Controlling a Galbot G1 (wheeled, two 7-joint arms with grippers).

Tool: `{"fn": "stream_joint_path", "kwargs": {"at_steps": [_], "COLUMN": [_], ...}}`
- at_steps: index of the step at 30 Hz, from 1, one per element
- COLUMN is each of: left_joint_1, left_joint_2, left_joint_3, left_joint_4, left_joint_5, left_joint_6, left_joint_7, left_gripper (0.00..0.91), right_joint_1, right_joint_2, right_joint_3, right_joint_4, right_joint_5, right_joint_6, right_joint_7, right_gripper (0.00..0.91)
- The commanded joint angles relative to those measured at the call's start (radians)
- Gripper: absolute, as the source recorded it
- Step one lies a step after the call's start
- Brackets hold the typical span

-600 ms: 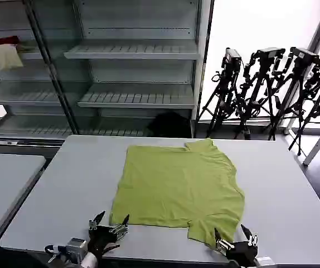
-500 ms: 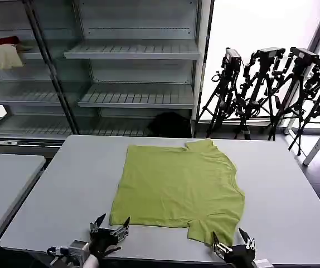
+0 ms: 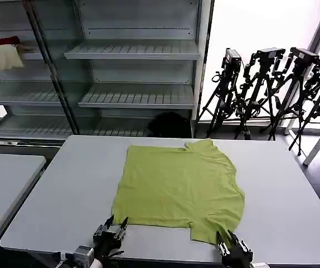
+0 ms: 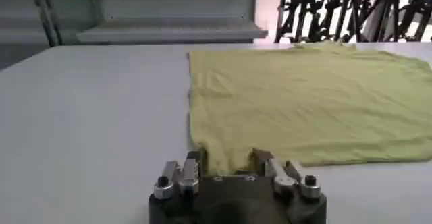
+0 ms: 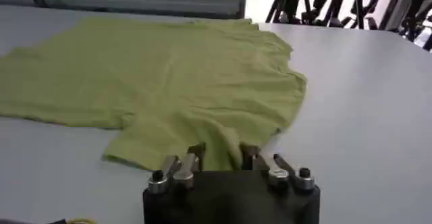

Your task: Fold and organize the clothes.

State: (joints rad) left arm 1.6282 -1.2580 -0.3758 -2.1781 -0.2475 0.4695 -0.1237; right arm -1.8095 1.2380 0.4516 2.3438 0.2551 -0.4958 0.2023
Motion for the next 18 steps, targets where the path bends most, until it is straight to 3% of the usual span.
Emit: {"fn": "stream_joint_path", "kwargs": {"at_steps": [1, 10, 15, 18], "left_joint_1": [0.003, -0.064, -0.203, -0.288], "left_joint_2": [-0.003, -0.025, -0.034, -0.038], "left_joint_3": [0.010, -0.034, -0.057, -0.056], "left_joint_4": [0.009, -0.054, -0.065, -0.046], "left_joint_5": [0.017, -0.060, -0.138, -0.155], "left_joint_6": [-0.011, -0.057, 0.025, 0.076], "left_joint_7": [-0.001, -0.002, -0.021, -0.029], "left_gripper": [0.010, 0.000, 0.000, 0.000], "right_joint_1": [-0.001, 0.071, 0.200, 0.305], "right_joint_2": [0.001, 0.033, 0.075, 0.088], "right_joint_3": [-0.002, 0.066, 0.091, 0.091], "right_joint_4": [0.004, 0.050, 0.035, -0.009], "right_joint_5": [0.001, 0.047, 0.052, 0.052], "right_joint_6": [0.005, 0.014, -0.077, -0.084], "right_joint_7": [0.000, -0.007, -0.012, -0.015], "right_gripper": [0.000, 0.000, 0.000, 0.000]}}
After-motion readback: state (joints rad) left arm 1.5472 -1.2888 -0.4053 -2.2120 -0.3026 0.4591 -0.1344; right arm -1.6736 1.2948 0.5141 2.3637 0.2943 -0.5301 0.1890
